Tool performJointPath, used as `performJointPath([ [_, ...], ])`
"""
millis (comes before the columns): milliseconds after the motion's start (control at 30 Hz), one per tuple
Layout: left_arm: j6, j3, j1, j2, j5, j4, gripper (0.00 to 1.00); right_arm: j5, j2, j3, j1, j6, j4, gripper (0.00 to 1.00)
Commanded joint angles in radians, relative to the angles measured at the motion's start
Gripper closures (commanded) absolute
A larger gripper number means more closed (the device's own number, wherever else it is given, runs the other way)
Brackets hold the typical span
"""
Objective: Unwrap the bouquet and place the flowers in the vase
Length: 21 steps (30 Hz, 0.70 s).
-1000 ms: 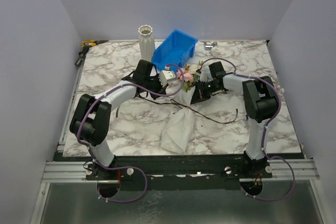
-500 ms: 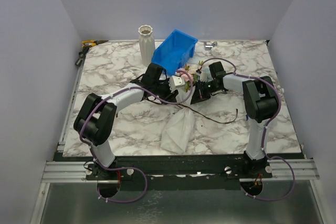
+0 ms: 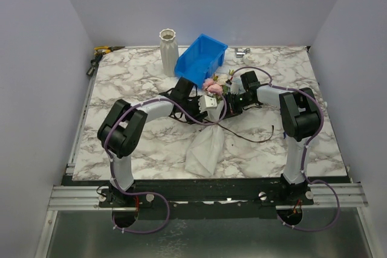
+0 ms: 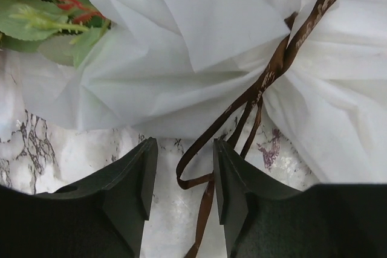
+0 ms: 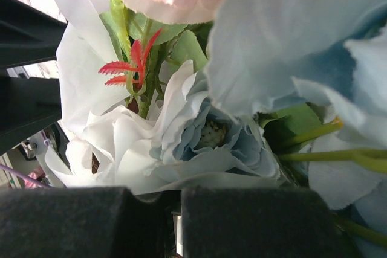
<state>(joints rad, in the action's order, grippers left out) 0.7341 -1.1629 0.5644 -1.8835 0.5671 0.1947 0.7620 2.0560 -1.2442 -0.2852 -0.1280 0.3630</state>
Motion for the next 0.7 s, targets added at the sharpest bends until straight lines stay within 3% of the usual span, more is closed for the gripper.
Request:
performJointPath([
  [0, 0.072, 0.04, -0.007, -0.009, -0.068, 0.037, 0.55, -0.231, 0.099, 0.058, -0.008, 0.061, 0.03, 1.0],
  [133, -0.058, 0.0, -0.048, -0.014, -0.075, 0.035, 0.76, -0.234, 0.1, 0.056, -0.006, 0.063, 0.033, 1.0],
  [233, -0.252, -0.025, -0.099, 0.0, -0.09, -0.004, 0.85, -0.237, 0.098, 0.06, -0.007, 0.064, 0.033, 1.0],
  [467, -0.688, 0.098, -0.171, 0.128, -0.214, -0.219, 0.83, -0.241, 0.098, 0.059, -0.006, 0.069, 0.033, 0.99],
  [667, -1.017, 0.185, -0.202, 0.192, -0.395, -0.26, 0.87, -0.245, 0.091, 0.062, -0.006, 0.072, 0.034, 0.99],
])
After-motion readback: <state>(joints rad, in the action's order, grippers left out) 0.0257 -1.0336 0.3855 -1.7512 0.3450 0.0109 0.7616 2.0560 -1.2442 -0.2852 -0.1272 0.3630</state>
